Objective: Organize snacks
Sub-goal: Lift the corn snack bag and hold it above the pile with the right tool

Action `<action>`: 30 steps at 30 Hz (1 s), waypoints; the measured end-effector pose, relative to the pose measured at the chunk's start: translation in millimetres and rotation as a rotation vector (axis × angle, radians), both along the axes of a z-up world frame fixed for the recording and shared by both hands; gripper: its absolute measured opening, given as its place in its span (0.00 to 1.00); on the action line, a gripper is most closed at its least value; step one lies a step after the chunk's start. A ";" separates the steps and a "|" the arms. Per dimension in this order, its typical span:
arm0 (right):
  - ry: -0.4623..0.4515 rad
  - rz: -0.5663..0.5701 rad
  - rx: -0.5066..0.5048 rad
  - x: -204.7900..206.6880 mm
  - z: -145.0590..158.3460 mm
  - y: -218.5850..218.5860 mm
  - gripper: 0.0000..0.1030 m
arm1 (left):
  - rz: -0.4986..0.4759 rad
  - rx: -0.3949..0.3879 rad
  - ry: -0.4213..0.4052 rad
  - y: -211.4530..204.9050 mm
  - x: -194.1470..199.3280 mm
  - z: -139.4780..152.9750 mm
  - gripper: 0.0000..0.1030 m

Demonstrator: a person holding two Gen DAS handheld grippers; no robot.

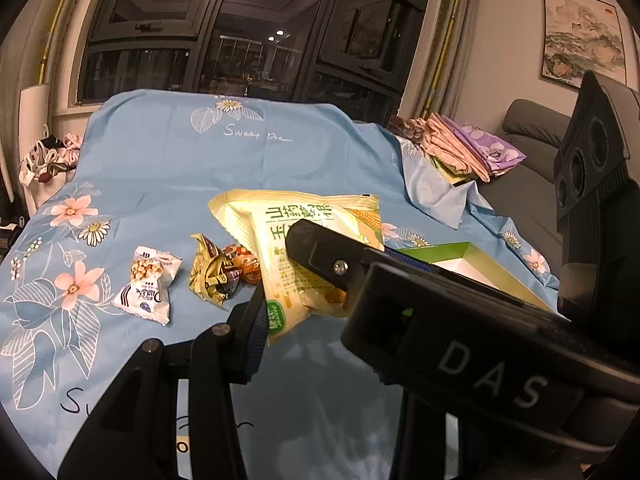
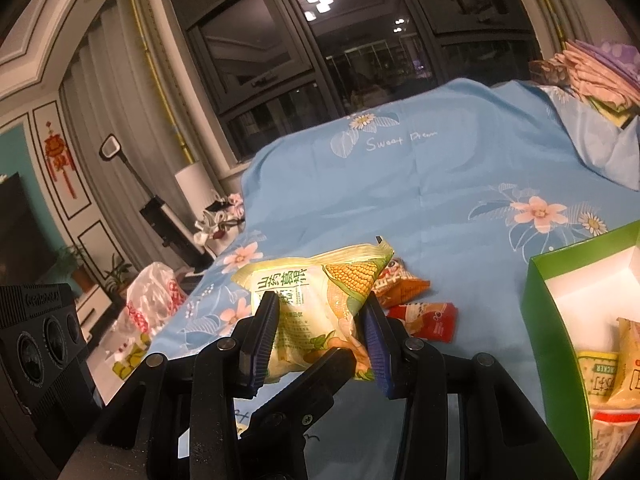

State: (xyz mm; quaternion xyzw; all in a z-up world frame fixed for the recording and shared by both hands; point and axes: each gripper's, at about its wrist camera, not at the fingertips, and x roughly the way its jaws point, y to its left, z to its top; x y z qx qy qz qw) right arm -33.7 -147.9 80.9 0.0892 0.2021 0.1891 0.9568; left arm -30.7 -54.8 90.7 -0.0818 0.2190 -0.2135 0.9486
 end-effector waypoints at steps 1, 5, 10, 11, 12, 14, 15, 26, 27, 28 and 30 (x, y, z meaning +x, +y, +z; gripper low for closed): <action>-0.006 0.000 -0.002 -1.0 0.7 0.2 0.44 | 0.000 0.000 -0.005 0.5 -0.3 -0.1 0.39; -0.024 -0.002 -0.006 -3.8 2.3 0.5 0.44 | 0.002 -0.002 -0.024 0.4 -2.4 0.9 0.39; -0.049 -0.005 0.002 -6.5 4.5 -0.2 0.44 | 0.005 -0.004 -0.055 0.9 -5.9 3.2 0.39; -0.056 -0.006 0.000 -7.3 5.5 -0.1 0.44 | 0.004 -0.007 -0.062 0.9 -6.8 4.0 0.39; -0.061 -0.007 -0.001 -8.2 6.0 -0.2 0.44 | 0.004 -0.008 -0.067 1.2 -7.4 4.0 0.39; -0.073 -0.008 -0.001 -9.8 7.0 -0.2 0.44 | 0.003 -0.011 -0.077 1.6 -9.0 4.8 0.39; -0.077 -0.008 -0.002 -10.4 7.4 0.2 0.44 | 0.002 -0.011 -0.081 1.7 -9.3 5.2 0.39; -0.124 -0.009 0.009 -17.4 10.3 -2.1 0.44 | 0.016 -0.012 -0.143 0.4 -16.9 10.0 0.39; -0.125 -0.009 0.009 -17.4 10.5 -1.9 0.44 | 0.016 -0.012 -0.144 0.1 -16.8 10.2 0.39; -0.125 -0.011 0.008 -17.6 10.5 -1.9 0.44 | 0.014 -0.012 -0.142 0.5 -16.5 9.9 0.39; -0.120 -0.011 0.006 -17.7 10.4 -2.1 0.44 | 0.012 -0.014 -0.139 0.6 -16.2 9.8 0.39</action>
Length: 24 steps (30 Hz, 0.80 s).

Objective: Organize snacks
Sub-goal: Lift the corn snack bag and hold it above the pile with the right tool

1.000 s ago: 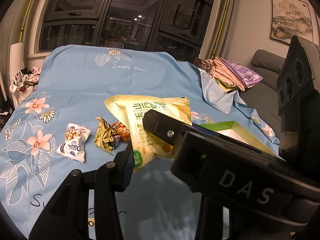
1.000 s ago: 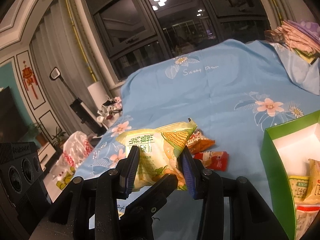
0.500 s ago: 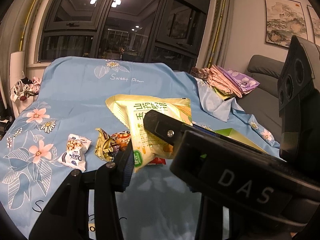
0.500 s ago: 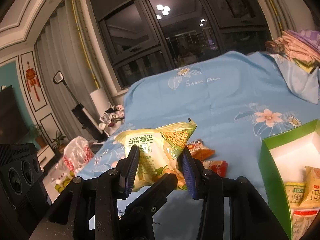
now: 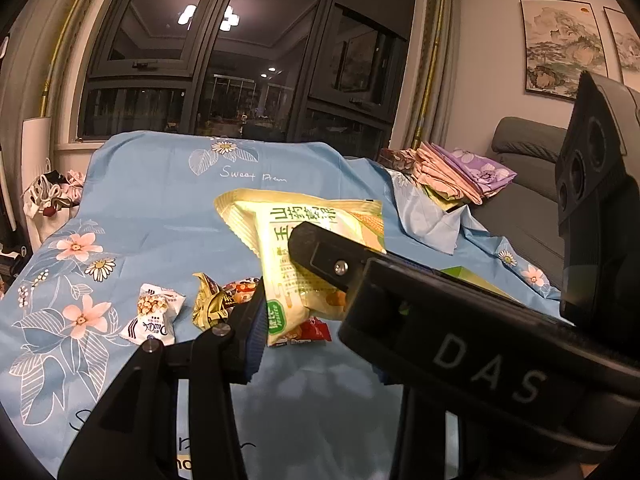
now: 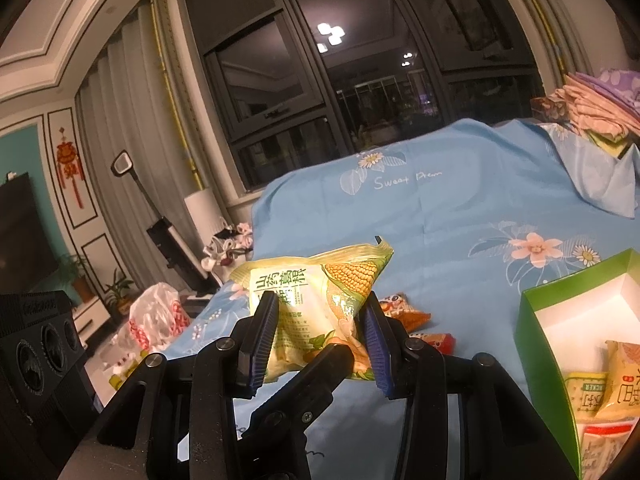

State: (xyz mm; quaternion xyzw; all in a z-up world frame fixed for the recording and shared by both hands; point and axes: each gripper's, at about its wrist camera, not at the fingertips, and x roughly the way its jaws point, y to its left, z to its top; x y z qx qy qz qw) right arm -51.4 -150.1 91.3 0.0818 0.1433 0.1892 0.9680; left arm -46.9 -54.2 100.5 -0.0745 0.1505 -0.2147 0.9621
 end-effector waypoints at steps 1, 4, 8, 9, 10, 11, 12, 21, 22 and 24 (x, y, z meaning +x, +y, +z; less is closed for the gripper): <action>0.001 -0.001 0.000 0.6 0.1 -0.4 0.44 | -0.001 0.000 0.000 0.7 0.1 -0.3 0.39; -0.001 0.000 0.000 0.6 0.4 -0.5 0.44 | -0.004 0.000 -0.003 0.1 -0.6 0.3 0.39; 0.001 -0.003 0.000 0.8 0.3 -1.6 0.44 | -0.009 0.002 -0.001 -1.4 -0.5 0.4 0.39; 0.001 -0.003 0.000 0.8 0.2 -1.7 0.44 | -0.011 0.002 0.000 -1.9 -0.5 0.4 0.40; 0.002 -0.004 0.000 0.6 0.1 -2.1 0.44 | -0.013 0.003 0.000 -2.0 -0.4 0.2 0.40; 0.002 -0.005 0.000 0.2 0.0 -2.6 0.44 | -0.013 0.003 0.000 -2.3 -0.6 0.4 0.40; 0.003 -0.004 -0.001 -0.2 -0.1 -3.1 0.44 | -0.015 0.003 0.000 -2.7 -0.8 0.5 0.40; 0.019 0.012 0.020 -2.2 0.1 -12.2 0.44 | -0.056 -0.030 0.019 -1.2 0.0 0.7 0.40; 0.021 0.015 0.024 -2.1 0.2 -13.1 0.44 | -0.059 -0.033 0.021 -1.8 0.3 1.0 0.40; 0.025 0.020 0.025 -1.9 0.6 -14.8 0.44 | -0.066 -0.036 0.021 -3.0 -0.1 1.4 0.40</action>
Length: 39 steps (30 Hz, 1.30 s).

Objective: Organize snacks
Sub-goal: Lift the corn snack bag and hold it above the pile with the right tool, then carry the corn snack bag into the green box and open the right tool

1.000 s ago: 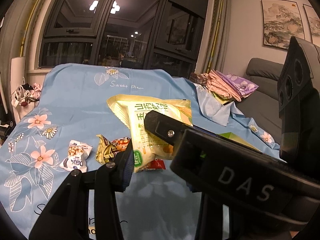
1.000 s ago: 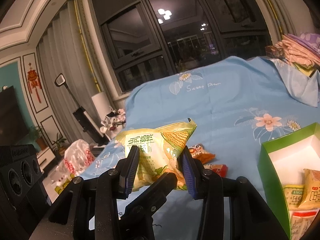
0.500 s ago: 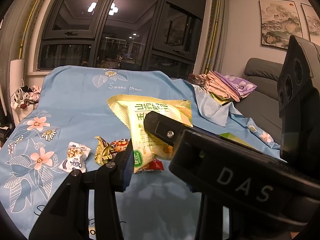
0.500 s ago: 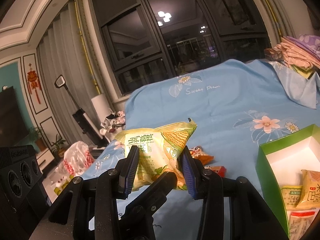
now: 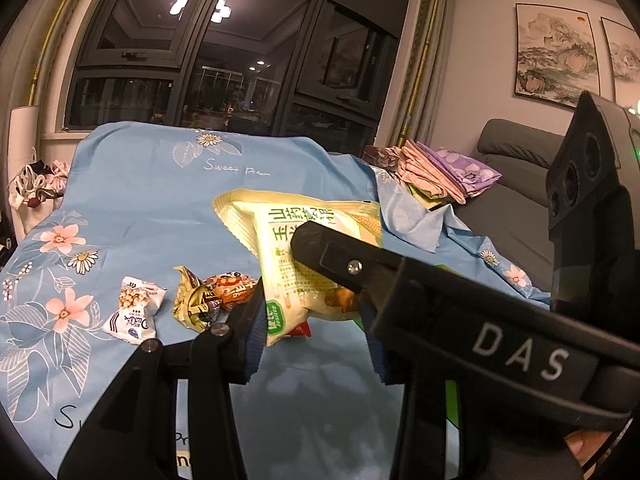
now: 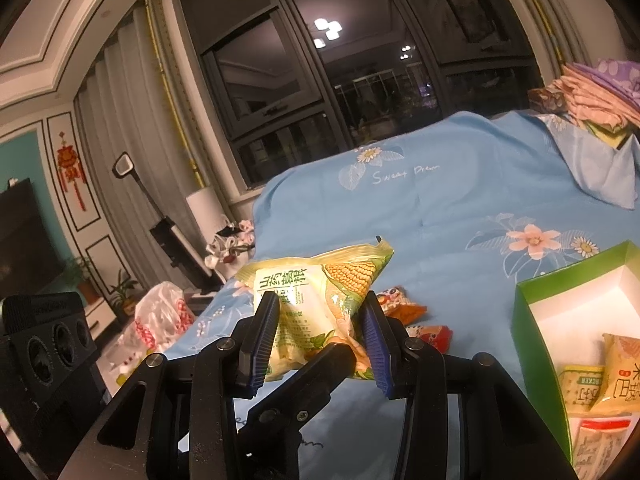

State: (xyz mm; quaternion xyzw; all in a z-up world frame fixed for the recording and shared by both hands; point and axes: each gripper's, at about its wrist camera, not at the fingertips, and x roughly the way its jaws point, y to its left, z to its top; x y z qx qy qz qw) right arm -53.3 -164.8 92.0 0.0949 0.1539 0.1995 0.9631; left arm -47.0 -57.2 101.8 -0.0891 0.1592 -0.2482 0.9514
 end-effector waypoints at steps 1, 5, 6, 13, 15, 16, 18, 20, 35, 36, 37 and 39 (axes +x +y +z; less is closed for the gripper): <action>0.003 0.002 0.000 0.0 0.2 -0.3 0.44 | -0.002 0.000 0.000 0.2 0.2 -0.3 0.40; 0.022 0.009 0.008 1.6 0.0 -4.2 0.43 | -0.017 -0.006 0.013 -1.1 1.4 -0.8 0.40; 0.024 0.012 0.010 1.8 0.3 -5.1 0.43 | -0.022 -0.010 0.016 -1.2 1.6 -0.8 0.40; 0.044 0.028 0.028 1.3 2.6 -12.7 0.43 | -0.055 -0.035 0.044 -3.3 4.4 1.0 0.40; 0.056 0.033 0.041 2.5 3.8 -16.6 0.43 | -0.057 -0.046 0.041 -4.5 3.0 2.2 0.40; 0.059 0.040 0.047 2.9 4.5 -18.3 0.43 | -0.054 -0.051 0.036 -5.4 1.6 3.5 0.40; 0.054 0.048 0.052 1.8 7.6 -20.9 0.43 | -0.065 -0.061 0.035 -6.6 0.1 6.8 0.40; 0.056 0.047 0.055 1.3 10.0 -23.2 0.43 | -0.078 -0.069 0.043 -5.6 0.9 9.2 0.40; 0.140 -0.061 -0.012 2.0 20.4 -52.4 0.43 | -0.195 -0.136 0.143 -39.6 14.5 11.5 0.39; 0.148 -0.068 -0.007 2.8 20.6 -58.2 0.43 | -0.201 -0.131 0.148 -44.9 15.2 12.8 0.39; 0.154 -0.074 -0.004 3.6 21.2 -62.7 0.43 | -0.209 -0.127 0.151 -50.1 15.3 13.8 0.39; 0.164 -0.091 0.000 3.2 23.1 -72.3 0.43 | -0.228 -0.130 0.165 -61.0 16.3 15.3 0.39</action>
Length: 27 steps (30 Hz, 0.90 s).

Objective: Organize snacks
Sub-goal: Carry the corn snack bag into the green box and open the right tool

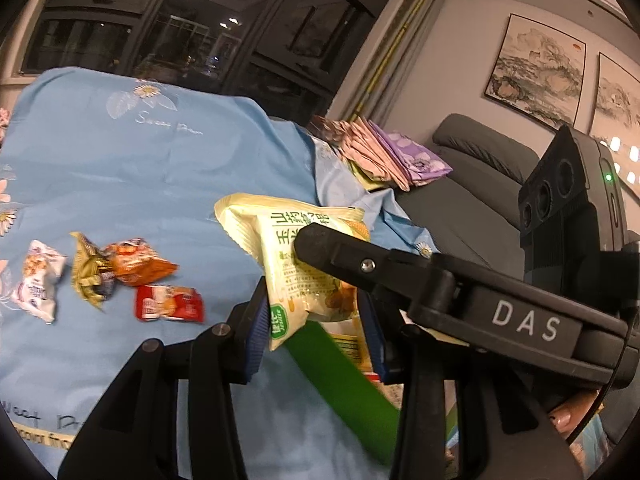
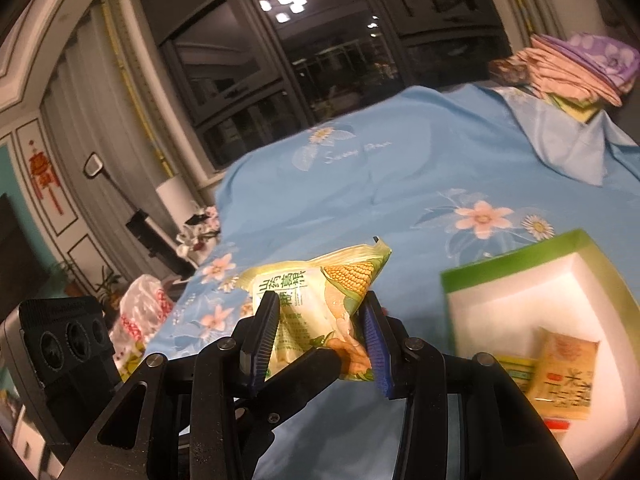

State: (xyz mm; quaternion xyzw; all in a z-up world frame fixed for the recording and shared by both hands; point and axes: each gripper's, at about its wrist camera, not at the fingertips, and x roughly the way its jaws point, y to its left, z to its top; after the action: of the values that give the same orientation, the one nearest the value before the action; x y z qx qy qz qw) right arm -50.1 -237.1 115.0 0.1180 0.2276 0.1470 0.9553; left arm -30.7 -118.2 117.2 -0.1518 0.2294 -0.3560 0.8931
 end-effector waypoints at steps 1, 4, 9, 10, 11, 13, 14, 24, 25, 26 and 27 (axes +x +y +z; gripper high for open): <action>0.007 -0.013 0.001 -0.5 0.9 -6.5 0.43 | -0.007 -0.004 0.007 -3.4 0.5 0.6 0.39; 0.032 -0.040 -0.003 0.6 2.0 -20.9 0.43 | -0.039 -0.006 0.033 -20.0 1.6 -0.1 0.39; 0.081 -0.088 0.020 2.5 -0.2 -50.1 0.43 | -0.076 0.021 0.059 -50.4 3.8 1.5 0.39; 0.087 -0.099 0.033 2.8 -0.7 -56.0 0.43 | -0.084 0.027 0.066 -56.0 4.9 1.7 0.39; 0.092 -0.107 0.043 2.6 -1.2 -60.7 0.43 | -0.092 0.034 0.071 -61.6 5.8 2.4 0.39; 0.102 -0.126 0.065 2.8 -2.3 -70.6 0.43 | -0.108 0.043 0.080 -68.9 8.3 2.8 0.40; 0.106 -0.135 0.072 3.0 -3.0 -74.7 0.43 | -0.119 0.048 0.085 -73.7 9.8 3.2 0.40; 0.180 -0.194 0.291 -0.9 -17.7 -134.2 0.43 | -0.217 0.126 0.114 -114.2 18.7 7.7 0.40; 0.183 -0.202 0.295 -1.7 -18.5 -136.7 0.43 | -0.218 0.140 0.115 -118.6 19.0 6.5 0.40; 0.186 -0.215 0.289 -2.0 -19.1 -138.0 0.43 | -0.220 0.150 0.122 -123.2 19.7 5.6 0.40; 0.190 -0.228 0.280 -1.7 -19.4 -138.6 0.43 | -0.224 0.156 0.128 -126.7 20.2 4.5 0.39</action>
State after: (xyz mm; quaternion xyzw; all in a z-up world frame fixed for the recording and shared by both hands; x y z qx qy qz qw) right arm -51.8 -375.7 95.6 0.2882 0.2790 0.0563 0.9143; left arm -10.6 -244.9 121.6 -0.0777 0.3284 -0.4240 0.8405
